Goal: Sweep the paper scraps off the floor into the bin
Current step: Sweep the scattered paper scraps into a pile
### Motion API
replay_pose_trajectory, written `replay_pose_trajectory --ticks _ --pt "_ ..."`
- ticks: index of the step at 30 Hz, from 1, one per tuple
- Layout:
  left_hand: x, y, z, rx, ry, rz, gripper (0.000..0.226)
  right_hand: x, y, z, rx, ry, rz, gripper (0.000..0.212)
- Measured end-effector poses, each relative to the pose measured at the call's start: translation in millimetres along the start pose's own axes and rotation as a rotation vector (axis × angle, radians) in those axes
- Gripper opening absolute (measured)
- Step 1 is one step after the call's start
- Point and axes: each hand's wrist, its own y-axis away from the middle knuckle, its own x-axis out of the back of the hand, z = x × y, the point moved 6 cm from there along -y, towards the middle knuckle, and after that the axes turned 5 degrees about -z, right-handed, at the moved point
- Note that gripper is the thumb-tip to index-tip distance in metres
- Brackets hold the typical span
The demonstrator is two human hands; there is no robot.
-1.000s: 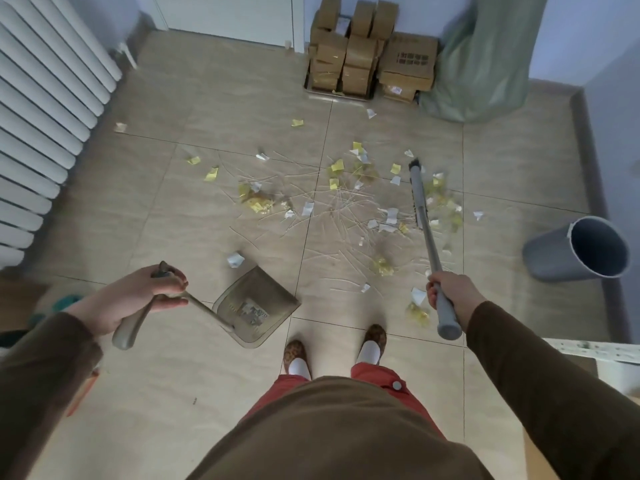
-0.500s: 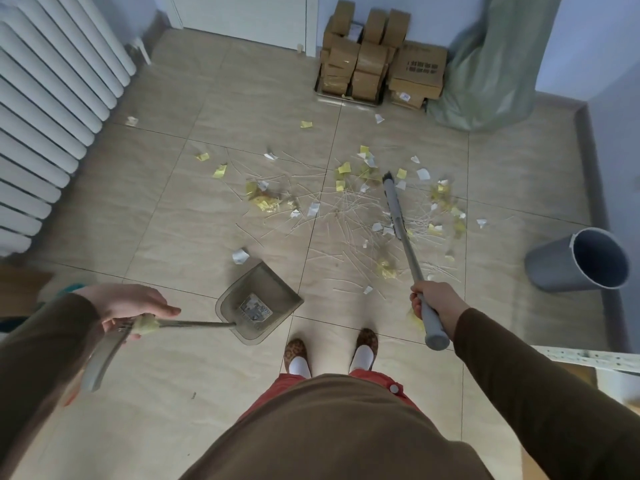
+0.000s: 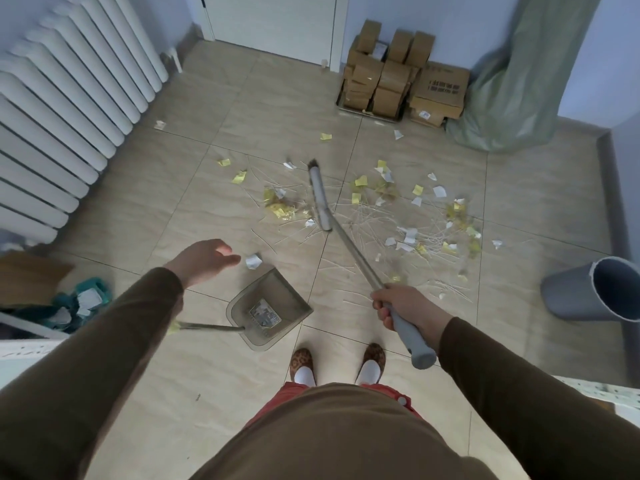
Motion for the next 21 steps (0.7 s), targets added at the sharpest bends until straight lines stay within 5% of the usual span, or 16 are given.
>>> replay_pose_trajectory --ticks 13,21 --pt "-52.7 -4.4 -3.0 0.015 0.096 -0.107 0.031 -191.2 -101.1 -36.9 -0.323 -0.318 -0.544 0.009" --pt "-52.6 -36.1 -1.4 0.076 0.181 -0.085 0.028 -174.1 -179.9 -87.6 -0.278 -0.385 -0.403 0.012"
